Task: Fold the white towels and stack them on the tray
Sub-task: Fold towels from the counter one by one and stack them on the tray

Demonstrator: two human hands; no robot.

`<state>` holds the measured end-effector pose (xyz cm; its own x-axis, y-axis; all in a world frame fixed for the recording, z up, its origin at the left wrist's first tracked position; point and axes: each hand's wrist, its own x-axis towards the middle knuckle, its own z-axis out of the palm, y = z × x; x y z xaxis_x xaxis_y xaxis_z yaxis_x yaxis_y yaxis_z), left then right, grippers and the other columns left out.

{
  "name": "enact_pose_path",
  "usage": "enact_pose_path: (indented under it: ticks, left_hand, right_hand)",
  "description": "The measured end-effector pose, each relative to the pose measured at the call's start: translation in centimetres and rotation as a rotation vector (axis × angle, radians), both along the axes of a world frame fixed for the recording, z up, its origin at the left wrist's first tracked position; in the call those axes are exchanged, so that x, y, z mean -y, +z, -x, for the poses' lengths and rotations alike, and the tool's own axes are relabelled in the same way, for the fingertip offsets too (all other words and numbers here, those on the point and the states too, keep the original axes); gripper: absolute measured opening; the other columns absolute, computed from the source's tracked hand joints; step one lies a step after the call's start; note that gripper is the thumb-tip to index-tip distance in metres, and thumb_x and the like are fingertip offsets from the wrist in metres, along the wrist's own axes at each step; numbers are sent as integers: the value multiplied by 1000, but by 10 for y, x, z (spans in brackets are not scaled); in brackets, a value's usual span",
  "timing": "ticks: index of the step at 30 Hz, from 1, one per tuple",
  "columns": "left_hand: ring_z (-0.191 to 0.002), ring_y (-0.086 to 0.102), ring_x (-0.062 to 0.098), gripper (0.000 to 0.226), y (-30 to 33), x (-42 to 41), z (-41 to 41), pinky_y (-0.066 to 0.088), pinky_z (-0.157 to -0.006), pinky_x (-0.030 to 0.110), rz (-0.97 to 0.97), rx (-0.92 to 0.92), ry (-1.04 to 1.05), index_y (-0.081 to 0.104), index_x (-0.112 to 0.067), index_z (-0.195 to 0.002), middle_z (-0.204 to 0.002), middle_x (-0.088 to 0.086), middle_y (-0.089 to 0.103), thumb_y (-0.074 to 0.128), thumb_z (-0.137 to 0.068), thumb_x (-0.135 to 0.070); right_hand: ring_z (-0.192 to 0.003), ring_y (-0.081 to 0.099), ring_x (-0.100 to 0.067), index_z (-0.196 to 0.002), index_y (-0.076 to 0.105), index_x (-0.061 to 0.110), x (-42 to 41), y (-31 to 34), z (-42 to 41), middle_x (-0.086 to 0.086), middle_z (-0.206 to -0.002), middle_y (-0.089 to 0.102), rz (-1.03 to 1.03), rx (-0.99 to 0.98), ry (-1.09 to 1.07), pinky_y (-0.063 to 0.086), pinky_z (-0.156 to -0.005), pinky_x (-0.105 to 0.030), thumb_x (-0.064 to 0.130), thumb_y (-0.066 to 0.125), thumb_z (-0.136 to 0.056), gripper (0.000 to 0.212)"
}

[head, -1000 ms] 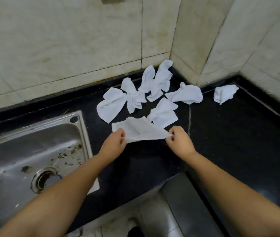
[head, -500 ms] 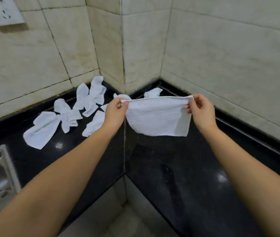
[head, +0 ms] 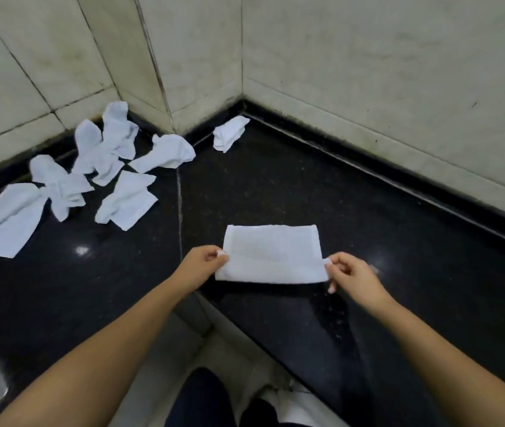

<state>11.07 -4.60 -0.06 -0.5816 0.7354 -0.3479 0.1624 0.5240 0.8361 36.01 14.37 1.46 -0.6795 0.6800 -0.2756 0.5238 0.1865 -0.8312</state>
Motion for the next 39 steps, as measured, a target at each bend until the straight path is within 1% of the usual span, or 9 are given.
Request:
enact_pose_path:
  ticks: [10, 14, 17, 23, 27, 30, 33, 37, 39]
  left_hand:
    - [-78, 57, 16, 11, -16, -53, 22, 44, -67, 27, 74, -219, 72, 62, -16, -85, -79, 1, 60, 57, -90, -25]
    - [-91, 56, 18, 14, -28, -74, 32, 44, -89, 38, 222, -504, 11, 61, -20, -91, -90, 0, 60, 52, -92, -30]
    - [-102, 49, 18, 17, -40, -74, 34, 37, -94, 36, 282, -665, -65, 59, -20, -102, -104, 1, 57, 50, -93, -31]
    - [-119, 41, 19, 43, -40, -56, 22, 30, -101, 34, 273, -693, -57, 44, -21, -126, -127, 1, 46, 51, -90, -43]
    - [-118, 46, 20, 60, -51, -29, 2, 35, -97, 36, 349, -779, -102, 42, -19, -132, -129, 2, 48, 47, -86, -56]
    - [-92, 63, 19, 62, -55, -16, -4, 51, -74, 34, 391, -861, -92, 58, -17, -111, -104, 2, 64, 40, -75, -64]
    - [-85, 63, 18, 59, -53, -10, -5, 51, -68, 33, 417, -842, -79, 61, -18, -103, -97, 1, 65, 57, -67, -64]
    - [-114, 46, 20, 36, -46, -15, -6, 36, -94, 36, 365, -677, -61, 57, -21, -111, -121, 1, 48, 57, -85, -45]
    - [-111, 46, 16, 19, -34, -22, 7, 33, -97, 34, 252, -519, -19, 56, -22, -105, -115, -3, 49, 50, -92, -36]
  right_hand:
    - [-73, 52, -16, -89, 61, 7, -41, -23, 47, -5, -82, 61, -134, 220, -171, 40, -61, -27, 19, 50, -93, 17]
    - [-84, 56, -24, -92, 61, 11, -56, -32, 71, -10, -99, 61, -217, 363, -191, 41, -70, -30, 23, 48, -94, 18]
    - [-83, 53, -24, -100, 59, 13, -55, -38, 79, -10, -112, 52, -313, 491, -152, 42, -71, -31, 26, 46, -95, 19]
    - [-120, 41, -28, -133, 45, 17, -45, -28, 125, -9, -131, 46, -636, 506, 186, 34, -97, -39, 18, 47, -93, 40]
    - [-124, 42, -24, -134, 46, 21, -10, -25, 188, -5, -131, 48, -532, 454, 498, 33, -101, -39, 30, 47, -95, 40]
    - [-126, 41, -25, -135, 43, 19, 13, -32, 215, -5, -134, 45, -557, 488, 567, 34, -103, -40, 33, 49, -95, 43]
    - [-124, 42, -25, -128, 49, 18, 22, -35, 225, -7, -131, 47, -587, 528, 624, 34, -102, -40, 28, 48, -95, 35]
    - [-112, 50, -21, -117, 54, 18, 18, -19, 220, -5, -118, 54, -390, 489, 606, 40, -96, -35, 25, 50, -94, 24]
    - [-95, 56, -15, -106, 57, 19, 7, -1, 217, 0, -101, 57, -181, 342, 469, 45, -77, -24, 23, 53, -93, 14]
